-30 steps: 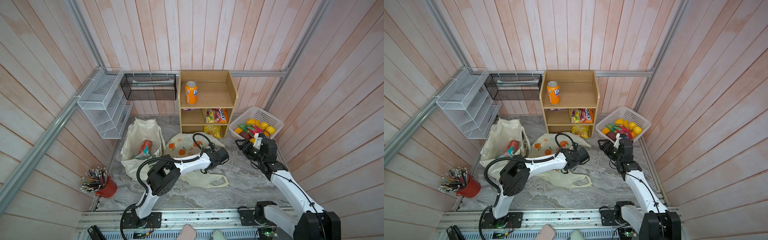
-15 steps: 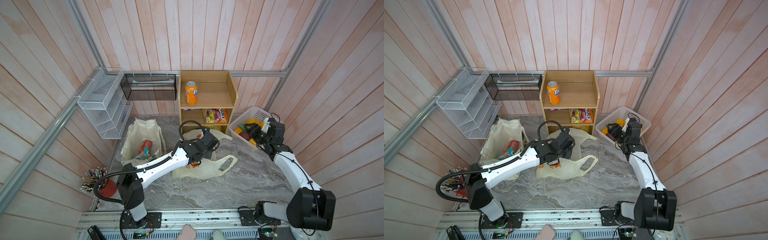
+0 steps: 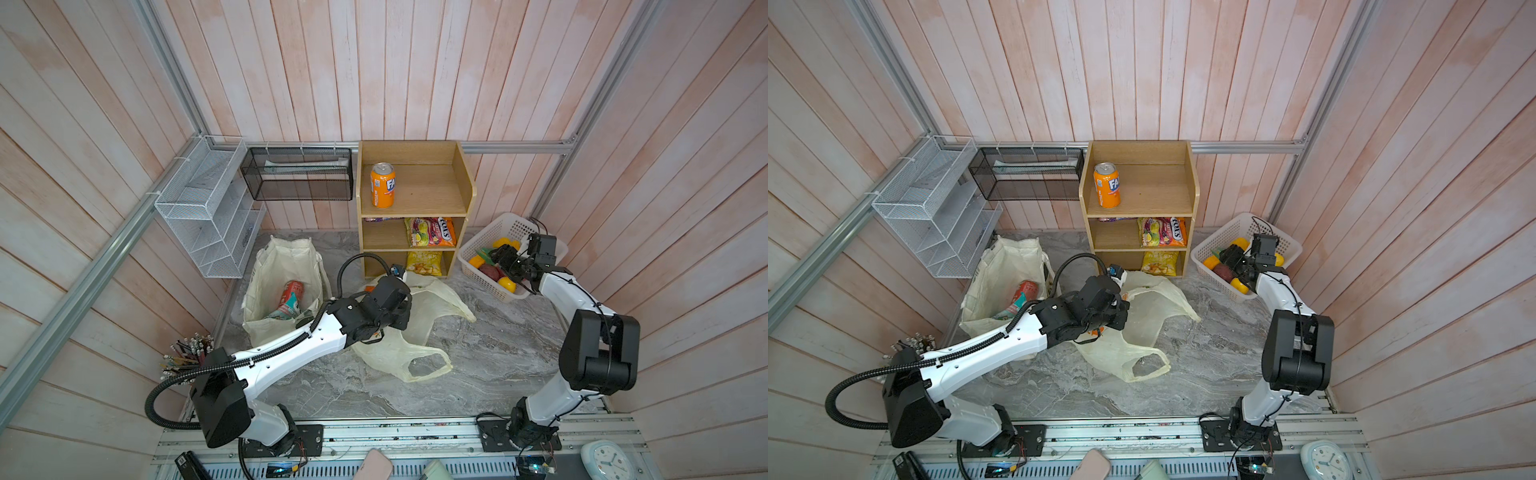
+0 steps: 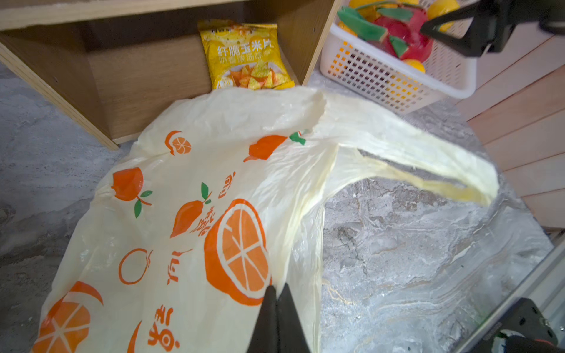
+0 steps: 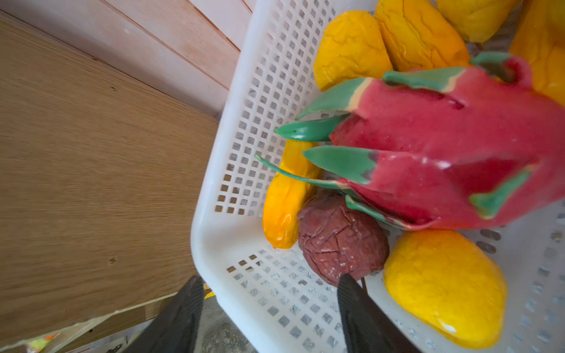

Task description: Place the mixed food into the grocery bags and tie them

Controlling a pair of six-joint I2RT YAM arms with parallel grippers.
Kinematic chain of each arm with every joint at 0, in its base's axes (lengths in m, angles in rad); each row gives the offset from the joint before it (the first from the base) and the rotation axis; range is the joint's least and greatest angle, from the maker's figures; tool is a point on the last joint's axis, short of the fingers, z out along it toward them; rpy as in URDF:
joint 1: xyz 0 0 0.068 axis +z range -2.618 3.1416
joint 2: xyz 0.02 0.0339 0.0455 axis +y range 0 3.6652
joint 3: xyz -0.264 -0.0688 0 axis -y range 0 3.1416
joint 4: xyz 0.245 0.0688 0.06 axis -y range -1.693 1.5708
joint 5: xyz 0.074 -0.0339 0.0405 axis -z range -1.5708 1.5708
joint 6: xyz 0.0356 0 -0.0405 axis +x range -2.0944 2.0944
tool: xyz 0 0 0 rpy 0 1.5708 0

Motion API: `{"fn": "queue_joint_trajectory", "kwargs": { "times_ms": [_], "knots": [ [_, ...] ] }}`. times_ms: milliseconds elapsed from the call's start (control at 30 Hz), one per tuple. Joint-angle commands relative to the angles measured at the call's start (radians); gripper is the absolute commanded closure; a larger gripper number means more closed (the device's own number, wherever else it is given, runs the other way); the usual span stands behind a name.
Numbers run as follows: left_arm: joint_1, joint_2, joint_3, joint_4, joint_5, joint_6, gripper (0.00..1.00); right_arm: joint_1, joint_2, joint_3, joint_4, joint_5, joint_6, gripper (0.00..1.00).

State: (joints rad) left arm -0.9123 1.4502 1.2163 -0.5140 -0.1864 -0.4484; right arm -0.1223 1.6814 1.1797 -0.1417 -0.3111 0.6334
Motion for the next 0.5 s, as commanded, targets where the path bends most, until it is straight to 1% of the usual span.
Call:
{"fn": "queue_joint_trajectory", "kwargs": {
  "times_ms": [0, 200, 467],
  "knots": [
    [0.008, -0.016, -0.004, 0.068, 0.021, 0.012, 1.0, -0.003, 0.025, 0.013, -0.042, 0.014, -0.04, 0.3],
    [0.021, -0.008, 0.007, 0.072, 0.022, 0.023, 1.0, -0.002, 0.015, -0.056, -0.042, -0.051, -0.008, 0.32],
    [0.027, -0.007, 0.01, 0.078, 0.025, 0.017, 1.0, 0.008, -0.105, -0.21, 0.009, -0.104, 0.041, 0.34]
  ]
}}
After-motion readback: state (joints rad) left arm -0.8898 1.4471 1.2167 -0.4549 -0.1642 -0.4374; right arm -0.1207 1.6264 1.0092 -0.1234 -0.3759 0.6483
